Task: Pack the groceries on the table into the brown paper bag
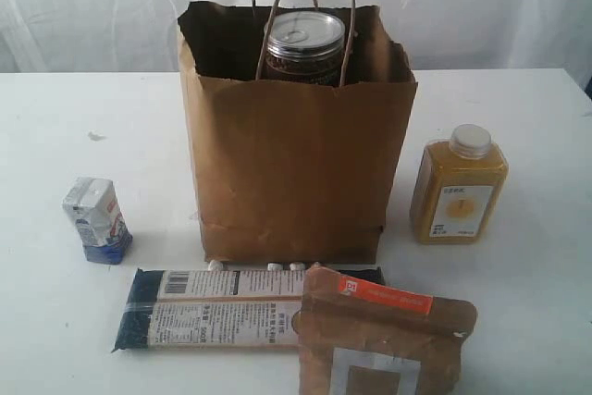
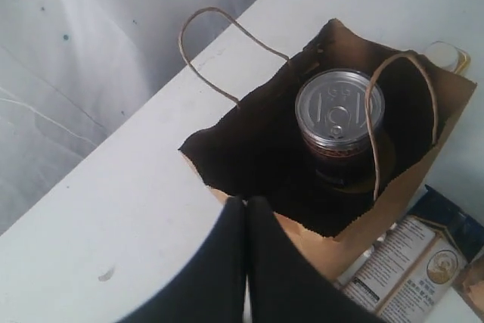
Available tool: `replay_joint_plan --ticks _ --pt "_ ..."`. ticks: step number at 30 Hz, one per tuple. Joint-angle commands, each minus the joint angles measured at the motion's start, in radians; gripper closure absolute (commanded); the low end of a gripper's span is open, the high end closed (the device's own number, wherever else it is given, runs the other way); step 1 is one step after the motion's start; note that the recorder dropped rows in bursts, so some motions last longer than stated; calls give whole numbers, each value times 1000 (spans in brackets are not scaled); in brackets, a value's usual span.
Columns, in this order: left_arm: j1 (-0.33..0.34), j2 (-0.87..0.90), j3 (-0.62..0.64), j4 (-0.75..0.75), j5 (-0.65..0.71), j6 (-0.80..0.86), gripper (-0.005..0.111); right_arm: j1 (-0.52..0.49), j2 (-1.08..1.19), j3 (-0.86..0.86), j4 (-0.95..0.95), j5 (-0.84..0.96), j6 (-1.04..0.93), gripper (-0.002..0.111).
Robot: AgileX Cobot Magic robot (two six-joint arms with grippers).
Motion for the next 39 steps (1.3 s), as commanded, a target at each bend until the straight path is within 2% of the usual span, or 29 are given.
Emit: replay_joint_plan --ticks 1,7,9,11,16,20,24,29,35,39 --pt "1 -36 0 6 20 -25 107 -5 -6 5 1 -9 -1 108" --pt "1 -82 8 98 25 -89 107 -5 -6 5 1 -9 -1 108" --pt "1 -129 80 101 -7 -106 107 -5 -6 5 4 -7 -1 108" --pt "1 -198 202 101 -59 -140 107 -5 -6 5 4 -7 -1 108" --pt "1 -452 628 101 -262 -258 107 -5 -6 5 4 -7 -1 108" --pt "1 -664 940 18 -447 -299 107 -5 -6 5 3 -9 -1 108" --pt "1 -775 1125 -24 -494 -317 107 -5 -6 5 3 -9 -1 108" --pt "1 -856 1244 -45 -532 -379 107 -5 -6 5 3 -9 -1 108" --pt "1 -876 1263 -52 -458 -384 107 -5 -6 5 0 -8 -1 108" --pt "1 -876 1263 -48 -454 -384 107 -5 -6 5 0 -8 -1 108"
